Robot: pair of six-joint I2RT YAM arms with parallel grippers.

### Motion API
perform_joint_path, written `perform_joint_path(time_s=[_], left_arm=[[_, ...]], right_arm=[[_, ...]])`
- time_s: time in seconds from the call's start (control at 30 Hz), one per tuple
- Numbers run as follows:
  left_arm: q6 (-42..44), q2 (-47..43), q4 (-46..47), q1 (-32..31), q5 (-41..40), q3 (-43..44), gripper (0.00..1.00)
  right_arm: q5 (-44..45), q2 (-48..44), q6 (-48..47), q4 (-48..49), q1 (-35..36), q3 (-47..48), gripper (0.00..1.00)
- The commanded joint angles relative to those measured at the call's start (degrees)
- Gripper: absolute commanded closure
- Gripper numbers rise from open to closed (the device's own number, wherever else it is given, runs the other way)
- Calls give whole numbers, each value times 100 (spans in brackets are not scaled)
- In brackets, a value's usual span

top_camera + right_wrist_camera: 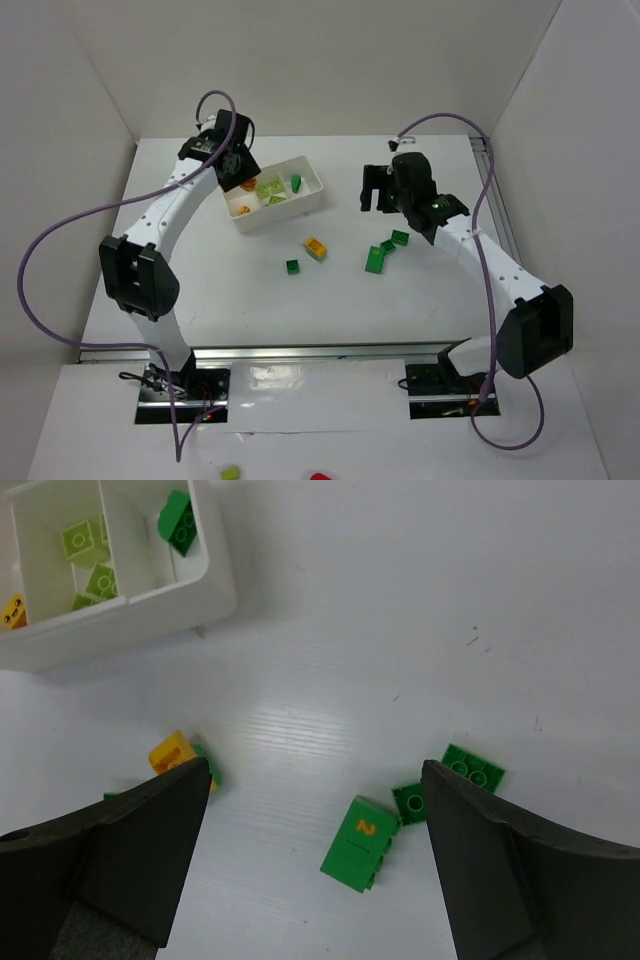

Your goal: Sort the legos into containers by color

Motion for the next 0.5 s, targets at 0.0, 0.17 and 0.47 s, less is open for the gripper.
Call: perform_joint_path(time_s=[0.0, 0.17, 0.47], left_arm=[[534, 552, -303, 310, 140, 274, 76], [728, 939, -303, 504, 403, 406, 65], [922, 1292, -250, 565, 694, 644, 16]], right_arm=[[-28, 246, -15, -56, 233, 266, 7], [-535, 791, -542, -258, 1005, 593, 7], [-994, 2013, -1148, -390, 1850, 1102, 10]])
